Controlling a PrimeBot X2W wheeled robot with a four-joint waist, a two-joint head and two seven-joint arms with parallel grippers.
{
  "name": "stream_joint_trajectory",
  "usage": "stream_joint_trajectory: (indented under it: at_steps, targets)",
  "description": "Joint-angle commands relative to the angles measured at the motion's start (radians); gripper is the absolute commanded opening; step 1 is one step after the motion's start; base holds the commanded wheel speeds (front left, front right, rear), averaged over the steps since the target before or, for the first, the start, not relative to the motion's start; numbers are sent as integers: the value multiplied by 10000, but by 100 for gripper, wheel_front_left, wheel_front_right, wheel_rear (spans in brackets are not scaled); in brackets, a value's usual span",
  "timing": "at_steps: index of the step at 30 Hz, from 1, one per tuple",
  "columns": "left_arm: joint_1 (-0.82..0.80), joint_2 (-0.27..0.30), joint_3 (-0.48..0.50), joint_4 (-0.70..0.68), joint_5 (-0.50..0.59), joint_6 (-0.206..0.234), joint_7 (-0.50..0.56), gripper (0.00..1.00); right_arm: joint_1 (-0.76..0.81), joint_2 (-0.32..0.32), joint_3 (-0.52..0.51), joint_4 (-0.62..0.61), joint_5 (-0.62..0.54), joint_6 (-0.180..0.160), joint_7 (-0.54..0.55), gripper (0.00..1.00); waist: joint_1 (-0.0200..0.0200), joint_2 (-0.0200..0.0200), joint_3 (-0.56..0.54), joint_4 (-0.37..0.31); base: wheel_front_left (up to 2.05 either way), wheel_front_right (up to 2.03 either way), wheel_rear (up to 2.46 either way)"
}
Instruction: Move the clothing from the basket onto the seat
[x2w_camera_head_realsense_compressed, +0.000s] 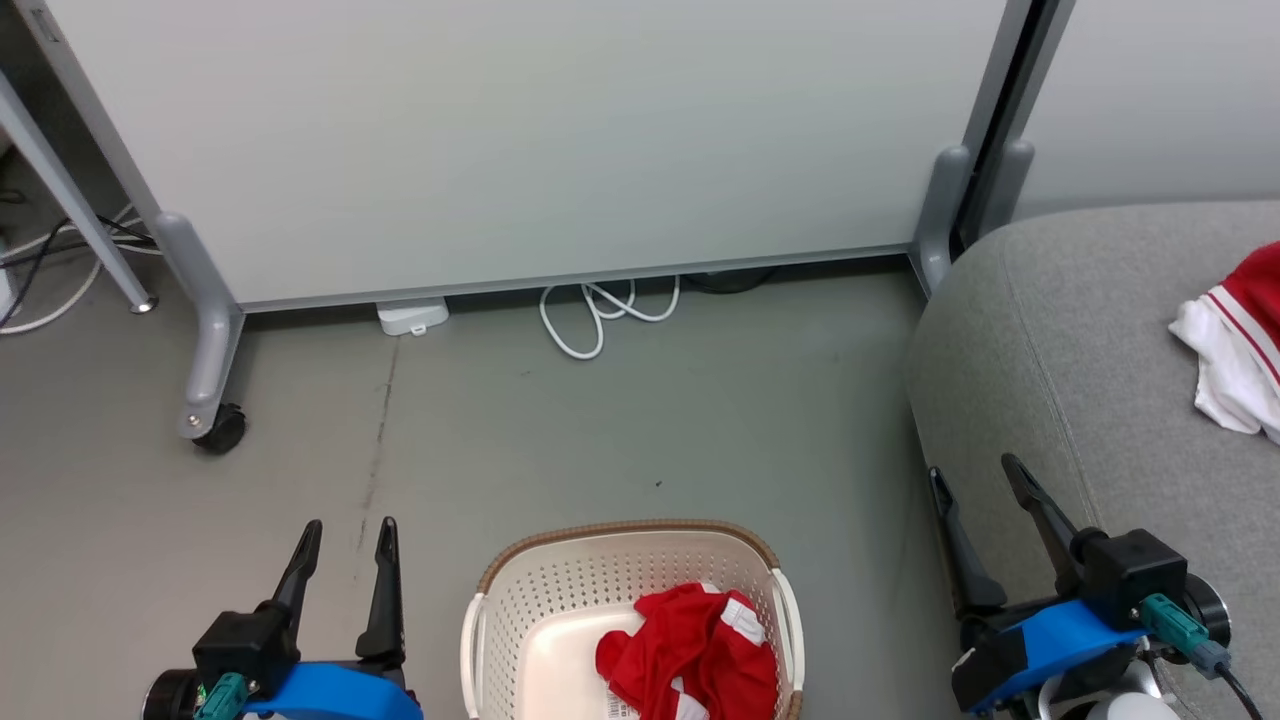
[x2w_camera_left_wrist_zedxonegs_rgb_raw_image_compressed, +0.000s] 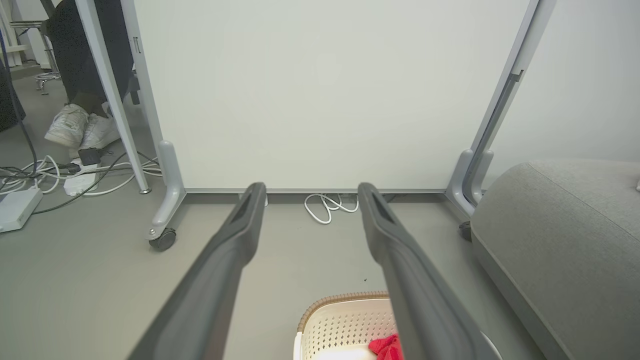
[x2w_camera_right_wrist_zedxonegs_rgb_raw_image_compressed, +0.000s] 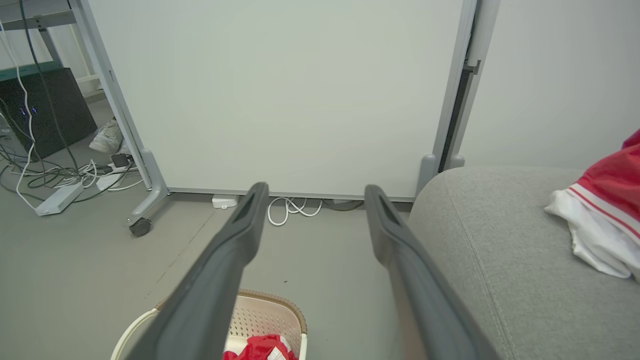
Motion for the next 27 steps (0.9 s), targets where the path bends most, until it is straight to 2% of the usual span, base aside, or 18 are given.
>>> stream_joint_trajectory:
  at_steps: [1, 10, 22, 27]
  targets:
    - [-330, 75, -128, 93, -62, -6, -27, 100, -242, 2, 120, -82, 6, 2, -5, 100, 0, 0, 424, -355, 0, 0, 0]
    - [-1905, 404, -936, 1212, -154, -7, -27, 100, -1322, 4, 785, -523, 164, 2, -216, 100, 0, 0, 2732, -1671, 0, 0, 0]
    - [-4488, 977, -2389, 4071, -295, -5, 96, 100, -2666, 12, 1756, -564, 1134, 4, -1098, 100, 0, 0, 6103, -3478, 0, 0, 0]
    - [-5197, 1269, -3183, 4766, -261, -5, 443, 100, -2898, 13, 2089, -534, 1467, 4, -1280, 100, 0, 0, 6980, -3890, 0, 0, 0]
